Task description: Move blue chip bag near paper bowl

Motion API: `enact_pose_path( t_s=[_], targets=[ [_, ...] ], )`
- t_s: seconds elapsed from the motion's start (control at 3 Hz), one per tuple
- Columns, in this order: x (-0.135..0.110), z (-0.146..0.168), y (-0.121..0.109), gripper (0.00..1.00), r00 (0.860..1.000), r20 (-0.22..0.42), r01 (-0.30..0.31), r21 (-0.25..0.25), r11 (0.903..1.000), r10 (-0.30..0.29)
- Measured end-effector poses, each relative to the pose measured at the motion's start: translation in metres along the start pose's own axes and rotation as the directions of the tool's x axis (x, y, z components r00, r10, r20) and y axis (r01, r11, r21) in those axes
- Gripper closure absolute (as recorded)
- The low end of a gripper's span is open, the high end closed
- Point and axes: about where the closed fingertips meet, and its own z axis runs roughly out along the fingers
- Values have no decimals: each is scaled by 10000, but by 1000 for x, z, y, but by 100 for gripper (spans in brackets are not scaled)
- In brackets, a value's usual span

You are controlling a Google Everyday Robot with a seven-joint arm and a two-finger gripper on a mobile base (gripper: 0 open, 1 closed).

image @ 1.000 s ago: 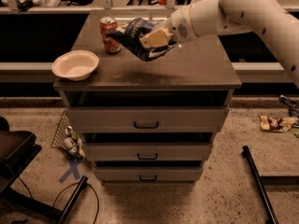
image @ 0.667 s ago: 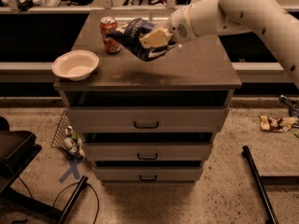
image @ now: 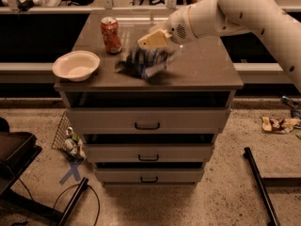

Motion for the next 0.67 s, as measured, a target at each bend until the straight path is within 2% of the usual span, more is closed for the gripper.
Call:
enact_pose_path(
  t_s=[0.33, 0.67],
  targets=[
    [0, 3, 1, 0, 10000, -8, 4, -48, 10000, -4],
    [0, 3, 1, 0, 10000, -8, 4, -50, 10000, -4]
  ],
)
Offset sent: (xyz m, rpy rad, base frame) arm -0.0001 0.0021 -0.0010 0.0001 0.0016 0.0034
